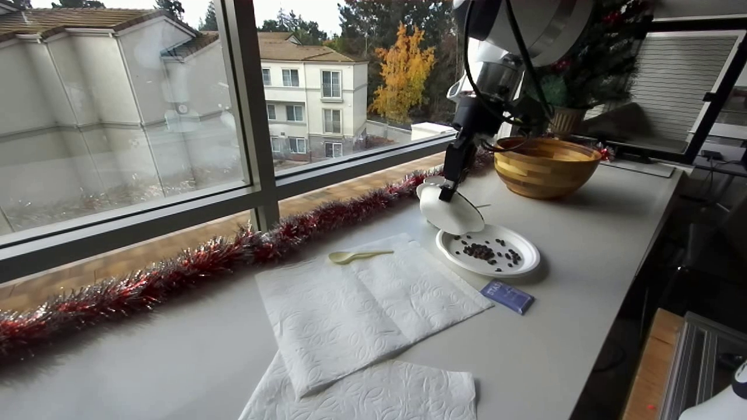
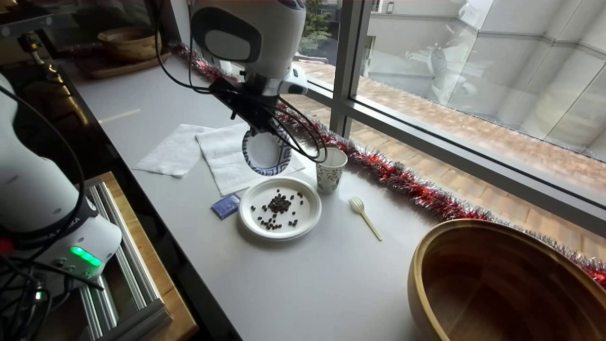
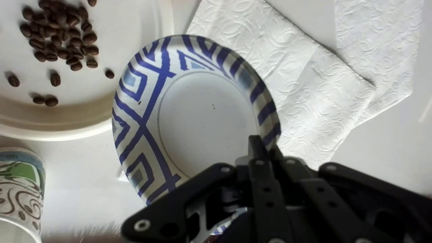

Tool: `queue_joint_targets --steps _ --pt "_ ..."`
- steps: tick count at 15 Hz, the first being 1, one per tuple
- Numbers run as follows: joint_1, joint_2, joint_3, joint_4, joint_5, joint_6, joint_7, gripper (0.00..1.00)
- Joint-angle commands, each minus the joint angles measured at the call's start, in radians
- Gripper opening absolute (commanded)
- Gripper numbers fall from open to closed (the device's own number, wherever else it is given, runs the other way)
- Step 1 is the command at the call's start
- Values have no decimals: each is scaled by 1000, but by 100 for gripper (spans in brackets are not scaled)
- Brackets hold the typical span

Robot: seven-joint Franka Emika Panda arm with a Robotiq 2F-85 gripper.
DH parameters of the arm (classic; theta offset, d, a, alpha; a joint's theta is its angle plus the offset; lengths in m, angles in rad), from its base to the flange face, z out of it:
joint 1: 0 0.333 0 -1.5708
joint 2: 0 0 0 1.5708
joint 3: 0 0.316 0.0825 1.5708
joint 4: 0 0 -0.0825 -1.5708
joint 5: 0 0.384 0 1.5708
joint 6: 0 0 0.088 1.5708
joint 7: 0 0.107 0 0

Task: Pour the contents in the smaller bowl on to the plate

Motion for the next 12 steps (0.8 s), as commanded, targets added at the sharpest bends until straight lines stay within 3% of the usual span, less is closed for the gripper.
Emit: queue_joint_targets --steps 1,5,6,7,8,10,12 --pt "68 -113 59 -141 -76 252 172 1" --pt "105 -70 118 -196 -295 535 423 1" --pt "81 -53 141 -204 -391 592 503 1" --pt "-7 -22 220 -211 -467 658 576 1" --pt "115 -54 107 -187 -361 558 473 3" --pt "75 -29 147 -205 -440 627 554 3" --pt "63 -17 154 -206 -449 639 560 3"
